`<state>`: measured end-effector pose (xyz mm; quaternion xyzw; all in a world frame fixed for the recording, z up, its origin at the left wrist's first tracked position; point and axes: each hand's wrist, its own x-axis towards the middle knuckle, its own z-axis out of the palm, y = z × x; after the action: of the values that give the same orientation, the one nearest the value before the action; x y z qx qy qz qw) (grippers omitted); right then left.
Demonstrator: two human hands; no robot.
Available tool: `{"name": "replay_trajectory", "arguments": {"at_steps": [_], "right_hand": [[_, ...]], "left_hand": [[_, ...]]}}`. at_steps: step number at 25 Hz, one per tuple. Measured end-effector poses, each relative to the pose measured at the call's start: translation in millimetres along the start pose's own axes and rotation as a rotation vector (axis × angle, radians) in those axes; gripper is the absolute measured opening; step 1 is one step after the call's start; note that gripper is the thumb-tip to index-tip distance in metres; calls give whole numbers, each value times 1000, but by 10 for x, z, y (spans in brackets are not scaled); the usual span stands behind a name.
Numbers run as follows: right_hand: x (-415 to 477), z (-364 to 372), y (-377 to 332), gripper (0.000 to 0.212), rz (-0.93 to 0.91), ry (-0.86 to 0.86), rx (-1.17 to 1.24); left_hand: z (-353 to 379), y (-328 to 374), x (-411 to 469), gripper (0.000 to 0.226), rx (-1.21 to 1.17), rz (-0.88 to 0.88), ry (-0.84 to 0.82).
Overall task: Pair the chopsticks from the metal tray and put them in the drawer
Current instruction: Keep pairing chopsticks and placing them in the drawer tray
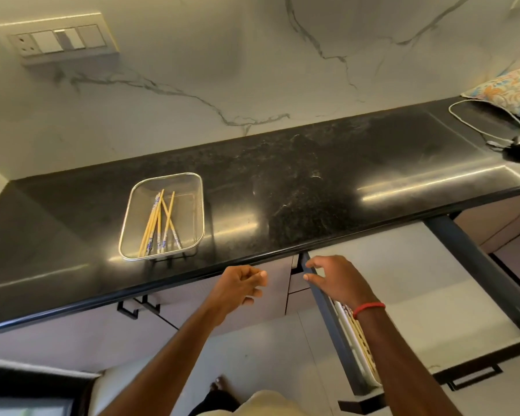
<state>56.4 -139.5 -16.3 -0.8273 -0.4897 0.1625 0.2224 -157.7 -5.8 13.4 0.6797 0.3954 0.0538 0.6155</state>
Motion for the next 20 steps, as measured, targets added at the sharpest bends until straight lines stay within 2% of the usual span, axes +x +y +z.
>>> {"name": "replay_trajectory", "arguments": {"at_steps": [6, 12, 16, 20], "right_hand": [[255, -143, -406, 34, -105, 16, 70], [474, -257, -854, 33, -188, -8, 217], [635, -211, -1121, 27, -198, -24, 326], [830, -115, -1400, 24, -193, -37, 344]], "left_hand": [[-253, 153, -22, 29, -32, 35, 105], [-550, 198, -86, 22, -157, 112, 274], [-848, 51, -83, 18, -253, 138, 347], [-1261, -25, 7, 25, -329, 139, 380]]}}
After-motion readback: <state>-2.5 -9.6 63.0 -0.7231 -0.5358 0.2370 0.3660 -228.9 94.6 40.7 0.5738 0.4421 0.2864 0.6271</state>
